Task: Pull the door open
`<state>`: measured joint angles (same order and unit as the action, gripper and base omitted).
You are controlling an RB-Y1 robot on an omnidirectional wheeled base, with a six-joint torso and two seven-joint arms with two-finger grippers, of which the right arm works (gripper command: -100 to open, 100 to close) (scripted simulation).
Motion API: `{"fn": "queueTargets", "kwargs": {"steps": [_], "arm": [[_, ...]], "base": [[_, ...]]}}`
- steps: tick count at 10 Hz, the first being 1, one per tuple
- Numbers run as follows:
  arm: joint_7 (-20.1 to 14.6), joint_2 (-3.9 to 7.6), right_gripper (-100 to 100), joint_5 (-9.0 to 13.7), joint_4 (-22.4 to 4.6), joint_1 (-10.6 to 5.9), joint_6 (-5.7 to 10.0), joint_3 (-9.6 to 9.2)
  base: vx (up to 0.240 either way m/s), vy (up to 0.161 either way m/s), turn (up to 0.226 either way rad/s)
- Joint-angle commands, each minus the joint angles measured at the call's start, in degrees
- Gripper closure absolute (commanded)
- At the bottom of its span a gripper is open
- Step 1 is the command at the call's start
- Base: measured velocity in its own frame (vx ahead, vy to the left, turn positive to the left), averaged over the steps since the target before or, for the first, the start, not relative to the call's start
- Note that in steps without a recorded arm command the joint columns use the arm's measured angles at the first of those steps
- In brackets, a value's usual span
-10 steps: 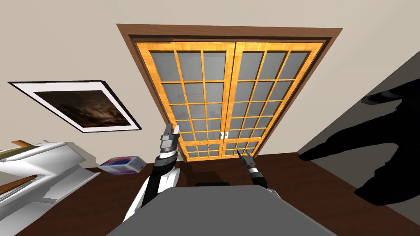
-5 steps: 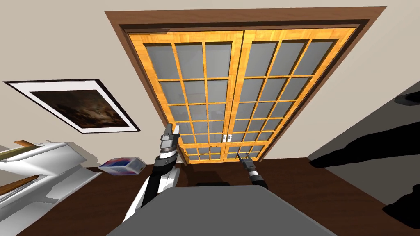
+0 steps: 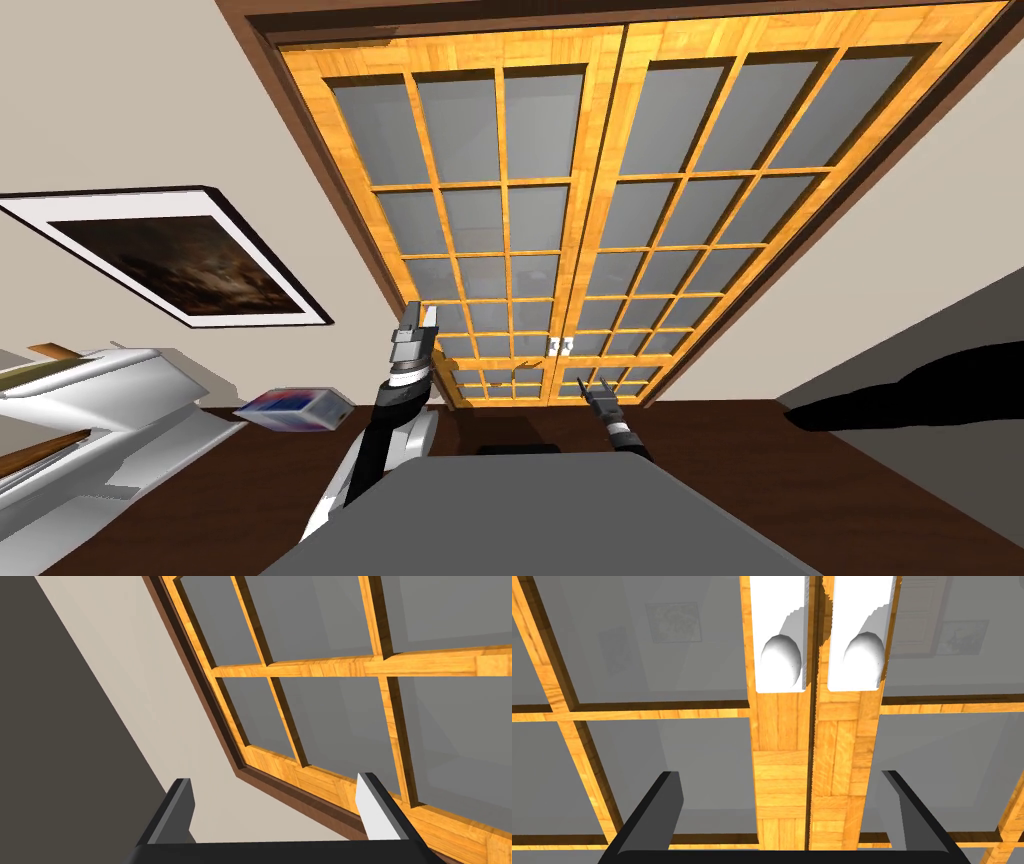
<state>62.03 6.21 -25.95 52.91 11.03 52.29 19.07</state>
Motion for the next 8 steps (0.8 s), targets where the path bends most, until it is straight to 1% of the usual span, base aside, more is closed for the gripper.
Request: {"fn": "queueTargets", "kwargs": {"steps": [1, 2, 3, 5, 8], "arm": [[1.0, -0.03, -100, -0.2, -1.6, -0.62, 0.48, 0.37], [0.6, 0.03, -100, -0.1, -1.1, -0.43, 0.28, 0.24], [1.1, 0.26, -100, 0.1, -1.8, 0.39, 0.10, 1.07], [1.4, 0.45, -100, 0.4, -2.2, 1.12, -0.17, 1.86], [2.7, 0.93, -100, 1.3, -3.6, 2.93, -1.05, 4.31]], "base": [[0.109, -0.007, 0.033], [0.049, -0.004, 0.007], [-0.082, -0.002, -0.031], [-0.168, -0.023, -0.030], [-0.196, -0.046, -0.009]]}}
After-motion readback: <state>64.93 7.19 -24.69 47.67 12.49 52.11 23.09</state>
